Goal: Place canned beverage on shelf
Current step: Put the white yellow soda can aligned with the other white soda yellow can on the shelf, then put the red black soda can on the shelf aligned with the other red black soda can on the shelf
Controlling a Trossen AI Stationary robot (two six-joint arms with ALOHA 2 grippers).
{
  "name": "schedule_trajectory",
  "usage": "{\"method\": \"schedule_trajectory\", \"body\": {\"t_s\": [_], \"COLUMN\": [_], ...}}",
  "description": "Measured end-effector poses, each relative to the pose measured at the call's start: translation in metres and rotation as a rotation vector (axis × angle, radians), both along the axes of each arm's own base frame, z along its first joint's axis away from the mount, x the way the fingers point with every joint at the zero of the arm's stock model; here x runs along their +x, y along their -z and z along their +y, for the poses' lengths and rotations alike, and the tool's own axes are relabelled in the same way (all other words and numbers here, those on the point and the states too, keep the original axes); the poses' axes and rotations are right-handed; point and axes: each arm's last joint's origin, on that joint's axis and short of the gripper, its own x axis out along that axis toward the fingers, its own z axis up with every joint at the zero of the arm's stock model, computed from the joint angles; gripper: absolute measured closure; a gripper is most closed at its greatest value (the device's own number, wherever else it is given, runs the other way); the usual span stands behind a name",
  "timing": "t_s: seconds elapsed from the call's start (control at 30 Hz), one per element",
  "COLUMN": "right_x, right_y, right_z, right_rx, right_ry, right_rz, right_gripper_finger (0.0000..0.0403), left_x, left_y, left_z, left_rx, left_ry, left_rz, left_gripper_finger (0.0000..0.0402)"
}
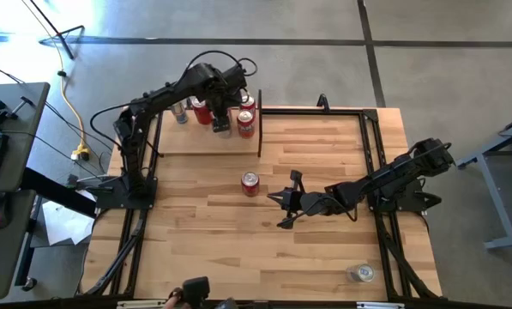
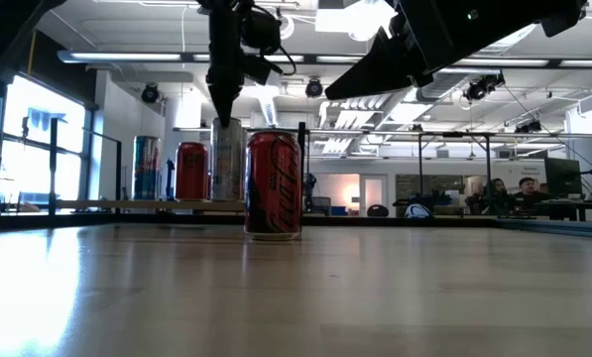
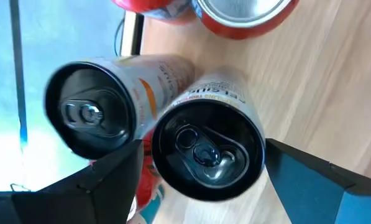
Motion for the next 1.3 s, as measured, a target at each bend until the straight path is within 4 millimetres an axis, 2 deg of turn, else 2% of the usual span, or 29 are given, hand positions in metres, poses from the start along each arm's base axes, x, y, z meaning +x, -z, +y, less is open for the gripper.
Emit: {"method": "schedule_trajectory", "body": {"t_s": [0.3,0.5,0.67,0.9,1.13,1.3], "right_x": [0.0,-0.001,-0.001,0.0,0.0,0.001], "right_y": [0.0,0.001,0.002,0.002,0.0,-0.001], "right_z": [0.0,0.0,-0.001,-0.001,-0.001,-0.001], "right_rx": [0.0,-0.005,-0.007,-0.013,-0.015,-0.019], "right_ry": [0.0,0.0,0.003,0.001,-0.003,-0.006], "right_rz": [0.001,0.013,0.019,0.02,0.0,-0.007], "right_gripper_finger": [0.0403,0.0403,0.0403,0.0403,0.0403,0.0403], "left_x": [-0.014,-0.032,-0.053,-0.092,-0.125,-0.136], "left_y": [-0.038,-0.072,-0.078,-0.043,0.018,0.066], "left_z": [-0.009,-0.026,-0.045,-0.08,-0.111,-0.127], "left_rx": [0.108,0.103,0.115,0.199,0.236,0.122], "left_ry": [-0.001,0.029,0.085,0.131,0.124,0.141], "left_rz": [-0.164,-0.431,-0.654,-0.821,-1.039,-1.162], "left_gripper_finger": [0.0082,0.0082,0.0082,0.0082,0.0082,0.0082]}}
